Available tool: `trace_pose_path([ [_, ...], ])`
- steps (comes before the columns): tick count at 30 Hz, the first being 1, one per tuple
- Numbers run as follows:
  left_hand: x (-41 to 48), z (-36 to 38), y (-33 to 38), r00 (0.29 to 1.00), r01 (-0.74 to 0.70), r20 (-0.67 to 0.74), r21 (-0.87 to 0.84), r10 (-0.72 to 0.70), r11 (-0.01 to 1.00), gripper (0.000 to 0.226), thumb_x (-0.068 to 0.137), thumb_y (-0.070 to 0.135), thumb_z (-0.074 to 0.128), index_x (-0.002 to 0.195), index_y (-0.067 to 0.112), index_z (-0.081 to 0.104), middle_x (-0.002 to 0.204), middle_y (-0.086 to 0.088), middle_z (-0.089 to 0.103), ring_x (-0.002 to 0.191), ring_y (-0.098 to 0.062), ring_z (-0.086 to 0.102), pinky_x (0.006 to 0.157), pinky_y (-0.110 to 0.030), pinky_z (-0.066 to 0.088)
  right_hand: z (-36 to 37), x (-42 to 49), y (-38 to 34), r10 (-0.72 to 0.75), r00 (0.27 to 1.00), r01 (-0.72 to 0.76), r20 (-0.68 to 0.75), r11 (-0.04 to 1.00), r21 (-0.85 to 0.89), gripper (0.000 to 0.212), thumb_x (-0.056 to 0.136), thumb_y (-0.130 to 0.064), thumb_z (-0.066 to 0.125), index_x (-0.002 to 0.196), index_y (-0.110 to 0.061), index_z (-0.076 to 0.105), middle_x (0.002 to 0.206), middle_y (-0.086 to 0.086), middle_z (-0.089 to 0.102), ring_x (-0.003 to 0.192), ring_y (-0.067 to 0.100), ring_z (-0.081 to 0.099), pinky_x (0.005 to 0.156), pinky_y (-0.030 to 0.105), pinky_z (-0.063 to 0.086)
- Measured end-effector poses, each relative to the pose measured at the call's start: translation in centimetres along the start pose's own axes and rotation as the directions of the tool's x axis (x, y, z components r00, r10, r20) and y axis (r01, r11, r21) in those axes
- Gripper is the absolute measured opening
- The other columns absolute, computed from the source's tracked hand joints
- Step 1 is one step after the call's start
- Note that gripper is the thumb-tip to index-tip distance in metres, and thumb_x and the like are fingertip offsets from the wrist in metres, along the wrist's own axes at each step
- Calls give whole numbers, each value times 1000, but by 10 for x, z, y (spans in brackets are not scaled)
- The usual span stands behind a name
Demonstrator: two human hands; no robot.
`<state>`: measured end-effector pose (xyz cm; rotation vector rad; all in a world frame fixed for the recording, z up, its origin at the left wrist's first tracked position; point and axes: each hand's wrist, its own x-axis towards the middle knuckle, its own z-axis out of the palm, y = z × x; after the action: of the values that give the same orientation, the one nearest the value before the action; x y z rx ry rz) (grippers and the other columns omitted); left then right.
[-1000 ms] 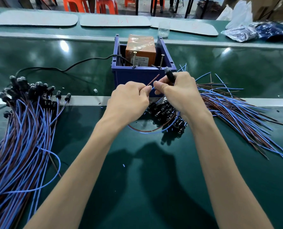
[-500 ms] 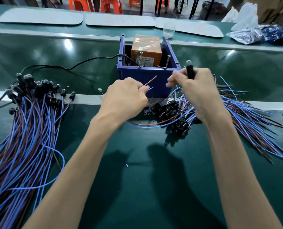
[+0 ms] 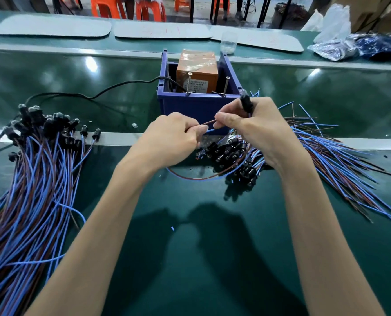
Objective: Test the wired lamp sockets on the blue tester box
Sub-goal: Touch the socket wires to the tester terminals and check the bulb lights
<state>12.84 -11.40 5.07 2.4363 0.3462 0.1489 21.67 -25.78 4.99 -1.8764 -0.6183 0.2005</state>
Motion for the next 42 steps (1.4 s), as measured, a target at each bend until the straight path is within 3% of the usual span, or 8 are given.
trace_pose_path([
  [17, -9, -6, 7, 998, -53, 23, -16, 54, 998, 44, 98, 32, 48, 58, 15, 53, 36, 10, 41, 41, -10, 38, 41, -17, 28, -7, 7, 4, -17, 984, -17, -177, 982, -189, 31, 90, -16, 62, 60, -25, 61, 44, -25, 55, 44, -9, 45, 46, 9, 31],
  [22, -12, -14, 9, 996, -84, -49, -116, 79, 990, 44, 99, 32, 47, 58, 16, 54, 32, 9, 34, 35, -8, 35, 39, -14, 27, -27, 3, 2, -58, 966, 44, -253, 997, -60, 26, 91, -19, 64, 65, -24, 65, 43, -22, 53, 44, -5, 43, 53, 14, 30],
  [26, -12, -9, 12, 994, -92, -74, -197, 79, 976, 44, 100, 33, 47, 61, 17, 58, 34, 9, 33, 36, -8, 34, 39, -15, 24, -17, 1, -3, -85, 986, 88, -146, 996, 10, 19, 97, -27, 56, 81, -25, 66, 64, -7, 64, 48, -1, 41, 57, 19, 29],
  [29, -9, -8, 11, 995, -72, -82, -276, 51, 958, 42, 101, 31, 45, 64, 20, 62, 42, 10, 33, 41, -8, 30, 45, -20, 24, -8, 1, -3, -82, 991, 85, -110, 996, 24, 31, 100, -43, 44, 98, -25, 69, 62, -2, 55, 50, -1, 39, 57, 19, 30],
  [32, -6, -8, 10, 999, -32, -44, -431, 14, 902, 38, 103, 17, 39, 74, 22, 64, 50, 10, 34, 47, -8, 28, 51, -26, 24, -2, 4, -2, -26, 971, 44, -238, 996, 71, 43, 98, -48, 44, 98, -15, 71, 49, -15, 44, 49, 0, 36, 56, 20, 29],
  [36, -6, -7, 11, 999, -33, -26, -585, 22, 810, 33, 103, 6, 34, 91, 19, 63, 50, 16, 42, 49, -2, 36, 53, -16, 33, 4, 6, -2, 89, 906, 31, -414, 961, 274, 22, 96, -24, 58, 85, -12, 74, 43, -17, 44, 49, 1, 33, 57, 19, 25],
  [39, -7, -6, 16, 997, -69, -36, -696, 61, 715, 23, 103, 5, 35, 100, 13, 56, 54, 10, 55, 52, -5, 49, 57, -15, 44, 6, 4, -4, 126, 942, 35, -312, 887, 461, 46, 101, -38, 43, 78, -11, 73, 52, -1, 35, 46, 5, 24, 49, 19, 21],
  [42, -9, -3, 20, 997, -81, -68, -765, 45, 639, 11, 102, 7, 40, 94, 11, 45, 55, 6, 62, 48, -7, 53, 53, -17, 47, 9, 4, -7, 183, 969, -70, -169, 851, 520, 79, 100, -59, 20, 65, -12, 74, 47, -4, 25, 42, 8, 21, 40, 18, 21],
])
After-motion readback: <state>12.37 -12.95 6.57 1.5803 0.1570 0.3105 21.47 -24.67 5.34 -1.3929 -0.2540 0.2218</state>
